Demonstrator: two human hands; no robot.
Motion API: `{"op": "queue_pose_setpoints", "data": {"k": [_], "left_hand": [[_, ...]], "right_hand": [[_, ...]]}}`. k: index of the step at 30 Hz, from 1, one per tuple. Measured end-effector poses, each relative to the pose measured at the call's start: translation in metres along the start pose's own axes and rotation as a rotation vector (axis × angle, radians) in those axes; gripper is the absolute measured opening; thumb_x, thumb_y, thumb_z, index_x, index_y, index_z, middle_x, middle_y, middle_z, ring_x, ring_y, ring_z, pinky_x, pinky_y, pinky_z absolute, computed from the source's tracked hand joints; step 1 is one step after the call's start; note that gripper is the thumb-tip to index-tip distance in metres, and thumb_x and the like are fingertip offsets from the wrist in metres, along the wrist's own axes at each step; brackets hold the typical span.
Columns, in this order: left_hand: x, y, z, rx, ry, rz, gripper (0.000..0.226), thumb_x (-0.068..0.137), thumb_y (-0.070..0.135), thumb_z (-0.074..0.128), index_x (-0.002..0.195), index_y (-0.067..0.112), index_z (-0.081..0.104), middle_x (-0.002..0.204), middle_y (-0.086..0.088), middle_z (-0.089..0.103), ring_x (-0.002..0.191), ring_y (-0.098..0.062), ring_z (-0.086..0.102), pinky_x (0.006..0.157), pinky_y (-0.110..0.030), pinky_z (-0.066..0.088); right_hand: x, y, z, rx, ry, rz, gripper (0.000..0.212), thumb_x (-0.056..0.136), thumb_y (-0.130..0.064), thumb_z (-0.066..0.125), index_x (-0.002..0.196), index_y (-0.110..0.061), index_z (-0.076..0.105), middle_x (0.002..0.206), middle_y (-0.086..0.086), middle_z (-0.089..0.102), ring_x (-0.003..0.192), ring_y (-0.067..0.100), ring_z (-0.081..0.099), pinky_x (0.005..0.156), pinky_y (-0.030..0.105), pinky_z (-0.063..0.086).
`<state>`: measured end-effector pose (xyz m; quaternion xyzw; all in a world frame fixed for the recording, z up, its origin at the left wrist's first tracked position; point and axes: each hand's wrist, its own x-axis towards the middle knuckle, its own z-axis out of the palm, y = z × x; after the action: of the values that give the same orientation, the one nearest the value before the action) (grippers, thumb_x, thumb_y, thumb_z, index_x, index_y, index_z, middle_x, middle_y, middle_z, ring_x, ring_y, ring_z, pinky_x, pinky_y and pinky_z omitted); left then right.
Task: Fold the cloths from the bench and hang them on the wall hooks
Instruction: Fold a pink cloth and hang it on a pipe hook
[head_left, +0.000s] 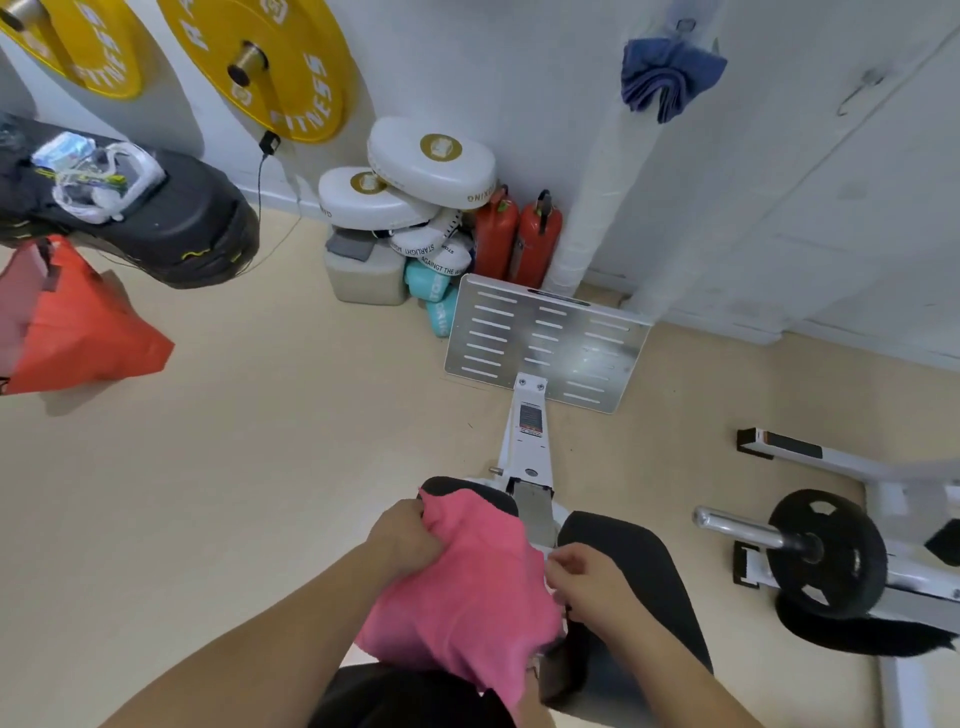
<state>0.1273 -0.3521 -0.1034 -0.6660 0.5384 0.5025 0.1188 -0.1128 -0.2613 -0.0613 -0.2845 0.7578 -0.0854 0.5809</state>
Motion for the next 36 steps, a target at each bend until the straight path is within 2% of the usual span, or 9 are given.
{"op": "queue_pose_setpoints", "data": {"k": [2, 5, 9, 12, 16, 22, 27, 31, 36], "left_hand": [[-0.020, 0.007, 0.000, -0.048, 0.002, 0.102, 0.025, 0.070, 0.034, 0.055, 0.087, 0.016, 0.061, 0.081, 0.003, 0.066, 0.073, -0.019, 0.061, 0.065, -0.029, 0.050], [-0.062, 0.017, 0.003, -0.012, 0.054, 0.297, 0.040, 0.068, 0.038, 0.047, 0.098, 0.014, 0.058, 0.091, -0.002, 0.070, 0.084, -0.024, 0.065, 0.078, -0.042, 0.054], [-0.120, 0.041, 0.008, 0.077, 0.153, 0.504, 0.015, 0.074, 0.038, 0.044, 0.081, 0.025, 0.043, 0.069, 0.011, 0.054, 0.063, -0.008, 0.047, 0.063, -0.032, 0.041], [-0.154, 0.057, 0.004, 0.144, 0.232, 0.640, 0.011, 0.079, 0.031, 0.050, 0.077, 0.025, 0.041, 0.070, 0.010, 0.051, 0.066, -0.006, 0.047, 0.058, -0.022, 0.034], [-0.185, 0.069, -0.010, 0.117, 0.338, 0.771, 0.017, 0.077, 0.017, 0.050, 0.075, 0.031, 0.039, 0.079, 0.011, 0.051, 0.075, -0.002, 0.046, 0.064, -0.024, 0.038], [-0.197, 0.082, -0.032, -0.226, 0.318, 0.707, 0.021, 0.070, 0.011, 0.059, 0.076, 0.030, 0.064, 0.083, 0.008, 0.067, 0.080, -0.003, 0.061, 0.068, -0.019, 0.046], [-0.202, 0.088, -0.038, -0.331, 0.301, 0.753, 0.027, 0.073, -0.009, 0.055, 0.076, 0.014, 0.067, 0.072, -0.001, 0.068, 0.066, 0.002, 0.055, 0.061, -0.013, 0.041], [-0.206, 0.095, -0.035, -0.252, 0.287, 0.790, 0.022, 0.075, 0.000, 0.057, 0.080, 0.021, 0.063, 0.075, -0.002, 0.066, 0.066, -0.009, 0.060, 0.061, -0.019, 0.045], [-0.192, 0.092, -0.045, -0.121, 0.215, 0.778, 0.032, 0.076, 0.020, 0.077, 0.095, 0.032, 0.054, 0.077, 0.007, 0.069, 0.063, -0.003, 0.057, 0.060, -0.017, 0.045]], "right_hand": [[-0.002, -0.012, -0.003, -0.075, -0.043, -0.121, 0.011, 0.093, -0.027, 0.068, 0.099, -0.034, 0.063, 0.106, -0.001, 0.071, 0.091, 0.009, 0.068, 0.084, 0.029, 0.056], [-0.007, -0.032, -0.006, -0.195, -0.125, -0.344, 0.049, 0.083, -0.033, 0.072, 0.126, -0.043, 0.051, 0.135, -0.010, 0.057, 0.119, 0.005, 0.058, 0.101, 0.027, 0.051], [-0.025, -0.058, -0.017, -0.478, -0.225, -0.680, 0.102, 0.062, -0.062, 0.074, 0.154, -0.040, 0.034, 0.159, -0.013, 0.034, 0.149, 0.004, 0.028, 0.125, 0.034, 0.027], [-0.052, -0.076, -0.044, -0.471, -0.336, -0.631, 0.115, 0.053, -0.065, 0.087, 0.153, -0.045, 0.033, 0.154, -0.015, 0.042, 0.143, 0.002, 0.040, 0.121, 0.033, 0.035], [-0.081, -0.089, -0.072, -0.245, -0.482, -0.495, 0.074, 0.068, -0.048, 0.092, 0.132, -0.030, 0.060, 0.125, -0.007, 0.071, 0.115, 0.008, 0.068, 0.105, 0.031, 0.053], [-0.107, -0.088, -0.078, -0.100, -0.501, -0.518, 0.049, 0.079, -0.026, 0.088, 0.122, -0.013, 0.069, 0.116, 0.006, 0.077, 0.110, 0.022, 0.072, 0.098, 0.035, 0.056], [-0.131, -0.085, -0.078, 0.236, -0.344, -0.619, 0.031, 0.081, -0.009, 0.083, 0.109, -0.003, 0.070, 0.109, 0.021, 0.075, 0.097, 0.029, 0.073, 0.091, 0.038, 0.059], [-0.144, -0.087, -0.073, 0.356, -0.136, -0.693, 0.011, 0.081, -0.017, 0.082, 0.087, -0.009, 0.077, 0.090, 0.016, 0.075, 0.084, 0.023, 0.069, 0.079, 0.033, 0.057], [-0.149, -0.078, -0.082, 0.411, 0.063, -0.745, 0.009, 0.083, 0.000, 0.079, 0.091, 0.001, 0.074, 0.093, 0.021, 0.076, 0.085, 0.024, 0.071, 0.078, 0.034, 0.059]]}}
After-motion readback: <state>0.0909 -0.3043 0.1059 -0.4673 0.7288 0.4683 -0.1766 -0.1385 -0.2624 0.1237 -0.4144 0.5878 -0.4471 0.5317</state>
